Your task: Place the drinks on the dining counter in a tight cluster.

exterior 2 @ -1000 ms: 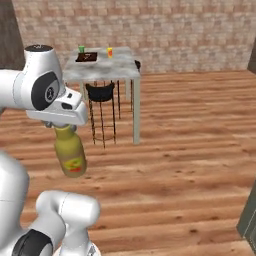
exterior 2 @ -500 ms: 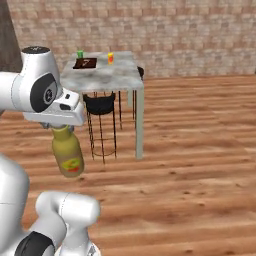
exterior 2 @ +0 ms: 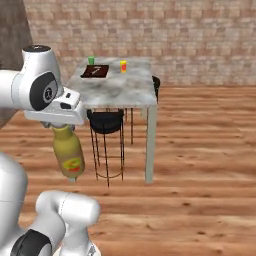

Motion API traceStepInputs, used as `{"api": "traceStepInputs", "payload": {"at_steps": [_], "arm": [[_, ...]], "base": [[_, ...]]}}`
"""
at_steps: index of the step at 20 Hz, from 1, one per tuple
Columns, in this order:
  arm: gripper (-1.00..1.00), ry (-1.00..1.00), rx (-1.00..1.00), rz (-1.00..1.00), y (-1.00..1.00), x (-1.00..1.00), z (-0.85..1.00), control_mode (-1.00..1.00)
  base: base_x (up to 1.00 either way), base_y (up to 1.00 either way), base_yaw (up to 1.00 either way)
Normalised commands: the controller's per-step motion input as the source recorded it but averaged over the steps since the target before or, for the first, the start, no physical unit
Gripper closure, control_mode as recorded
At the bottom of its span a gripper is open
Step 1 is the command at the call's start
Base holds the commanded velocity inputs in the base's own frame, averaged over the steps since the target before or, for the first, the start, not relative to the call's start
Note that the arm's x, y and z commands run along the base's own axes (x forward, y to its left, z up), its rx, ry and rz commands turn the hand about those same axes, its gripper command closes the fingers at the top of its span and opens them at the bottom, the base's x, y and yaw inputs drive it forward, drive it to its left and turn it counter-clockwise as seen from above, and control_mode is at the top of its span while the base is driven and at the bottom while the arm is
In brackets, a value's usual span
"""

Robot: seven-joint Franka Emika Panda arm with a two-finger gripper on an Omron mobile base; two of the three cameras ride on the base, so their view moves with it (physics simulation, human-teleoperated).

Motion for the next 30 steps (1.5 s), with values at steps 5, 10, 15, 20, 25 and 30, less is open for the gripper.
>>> {"api": "traceStepInputs", "payload": {"at_steps": [5, 10, 15, 20, 25, 30], "arm": [[1.0, 0.0, 0.0, 0.0, 0.0, 0.0, 0.0, 1.0], [1.0, 0.0, 0.0, 0.0, 0.0, 0.0, 0.0, 1.0], [1.0, 0.0, 0.0, 0.0, 0.0, 0.0, 0.0, 1.0], [1.0, 0.0, 0.0, 0.0, 0.0, 0.0, 0.0, 1.0], [1.0, 0.0, 0.0, 0.0, 0.0, 0.0, 0.0, 1.0], [1.0, 0.0, 0.0, 0.0, 0.0, 0.0, 0.0, 1.0]], "base": [[1.0, -0.51, 0.41], [0.81, 0.17, 0.11], [0.66, 0.82, -0.09], [0.68, 0.84, -0.21], [0.6, 0.42, -0.25], [0.39, 0.19, -0.24]]}}
